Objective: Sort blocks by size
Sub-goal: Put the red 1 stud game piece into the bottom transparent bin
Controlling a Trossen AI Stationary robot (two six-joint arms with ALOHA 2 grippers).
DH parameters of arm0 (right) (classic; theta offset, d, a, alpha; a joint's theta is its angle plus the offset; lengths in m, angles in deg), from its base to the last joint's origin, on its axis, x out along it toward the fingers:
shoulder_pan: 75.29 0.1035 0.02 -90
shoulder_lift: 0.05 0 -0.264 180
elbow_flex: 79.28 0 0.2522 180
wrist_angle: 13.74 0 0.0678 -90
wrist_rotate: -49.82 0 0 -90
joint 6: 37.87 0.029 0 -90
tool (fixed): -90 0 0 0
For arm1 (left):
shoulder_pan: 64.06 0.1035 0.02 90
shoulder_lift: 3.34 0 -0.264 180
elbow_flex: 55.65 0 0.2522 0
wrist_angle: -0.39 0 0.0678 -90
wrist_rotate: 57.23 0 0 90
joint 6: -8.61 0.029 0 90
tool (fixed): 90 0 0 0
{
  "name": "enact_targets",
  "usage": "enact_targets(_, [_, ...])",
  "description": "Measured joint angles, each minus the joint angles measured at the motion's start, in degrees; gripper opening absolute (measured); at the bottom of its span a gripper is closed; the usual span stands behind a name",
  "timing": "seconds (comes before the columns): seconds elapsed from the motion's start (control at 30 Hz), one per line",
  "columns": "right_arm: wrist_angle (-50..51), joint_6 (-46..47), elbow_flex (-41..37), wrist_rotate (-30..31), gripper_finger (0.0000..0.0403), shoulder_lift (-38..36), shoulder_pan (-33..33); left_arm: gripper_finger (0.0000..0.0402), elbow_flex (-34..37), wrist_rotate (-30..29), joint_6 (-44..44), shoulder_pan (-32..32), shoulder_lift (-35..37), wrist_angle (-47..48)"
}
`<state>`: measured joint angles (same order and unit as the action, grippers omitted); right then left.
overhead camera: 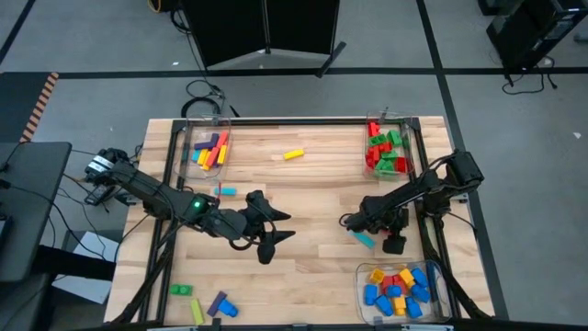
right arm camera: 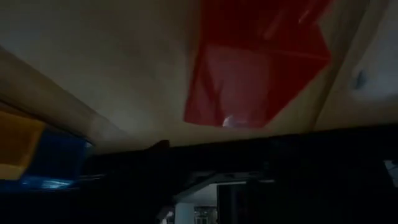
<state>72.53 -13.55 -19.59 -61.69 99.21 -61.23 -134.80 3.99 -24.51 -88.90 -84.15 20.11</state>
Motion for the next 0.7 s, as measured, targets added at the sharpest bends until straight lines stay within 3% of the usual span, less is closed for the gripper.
enact_targets(0.17, [-0.8, -0.4, 1.7, 0.0, 0.0341, 0.0, -0.7, 0.0243, 0.0, 0.1, 0.0, 0.0, 0.0, 0.1])
enact_targets(0.33, [-2.7, 1.5, 3.3, 0.3, 0.0383, 0.0, -3.6, 0.0243, 0.0, 0.2, 0.0, 0.0, 0.0, 0.1])
enact_targets(0.53, [-8.5, 6.4, 3.9, 1.9, 0.0395, 0.0, -7.1, 0.0243, 0.0, 3.0, 0.1, 0.0, 0.0, 0.1])
enact_targets(0.7, [-9.3, 5.3, 3.9, 3.1, 0.037, 0.0, -8.9, 0.0243, 0.0, 4.8, 0.1, 0.0, 0.0, 0.1])
